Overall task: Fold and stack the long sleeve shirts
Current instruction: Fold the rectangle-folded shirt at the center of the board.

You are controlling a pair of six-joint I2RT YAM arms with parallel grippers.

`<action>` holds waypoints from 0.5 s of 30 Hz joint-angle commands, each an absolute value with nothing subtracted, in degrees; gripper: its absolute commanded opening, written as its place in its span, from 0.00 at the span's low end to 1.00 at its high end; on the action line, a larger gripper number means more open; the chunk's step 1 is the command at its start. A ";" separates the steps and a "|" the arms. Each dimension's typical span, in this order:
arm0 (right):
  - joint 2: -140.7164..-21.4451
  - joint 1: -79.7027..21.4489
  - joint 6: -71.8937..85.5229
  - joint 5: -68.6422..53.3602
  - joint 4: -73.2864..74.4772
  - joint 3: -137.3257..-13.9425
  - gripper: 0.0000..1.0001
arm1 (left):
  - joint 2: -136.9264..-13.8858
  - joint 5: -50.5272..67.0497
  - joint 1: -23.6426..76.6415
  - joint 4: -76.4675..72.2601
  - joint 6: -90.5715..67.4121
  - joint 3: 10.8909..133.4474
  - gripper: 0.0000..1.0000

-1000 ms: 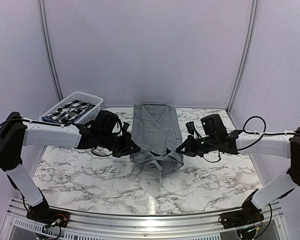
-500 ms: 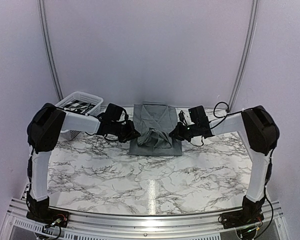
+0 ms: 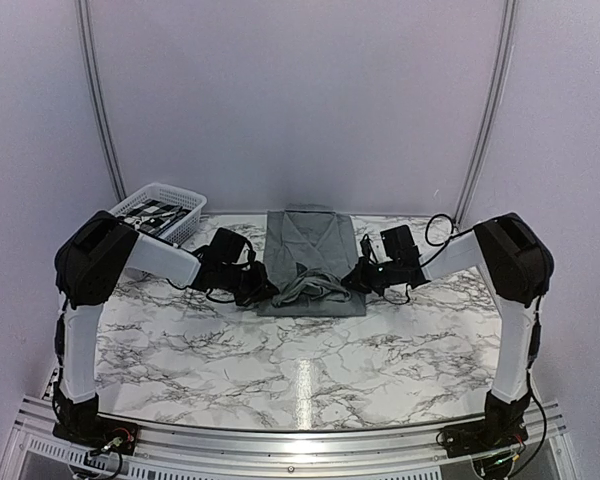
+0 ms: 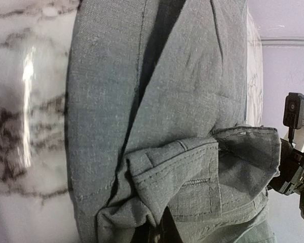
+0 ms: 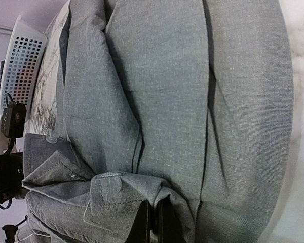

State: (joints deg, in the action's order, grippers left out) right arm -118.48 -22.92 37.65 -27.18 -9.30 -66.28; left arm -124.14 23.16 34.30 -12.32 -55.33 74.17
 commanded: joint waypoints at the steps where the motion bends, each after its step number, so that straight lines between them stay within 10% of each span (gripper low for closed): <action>1: -113.21 -22.88 37.76 -28.14 -9.96 -59.31 0.00 | -118.19 21.44 37.04 -11.43 -56.23 67.62 0.00; 15: -106.49 -22.97 36.99 -28.40 -7.44 -56.42 0.00 | -113.98 18.81 39.32 -10.47 -57.18 69.39 0.00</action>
State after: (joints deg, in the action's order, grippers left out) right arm -107.22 -22.96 37.56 -28.84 -9.21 -52.84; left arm -113.49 19.46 40.23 -11.79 -57.67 65.60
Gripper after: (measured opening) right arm 0.002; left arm 0.008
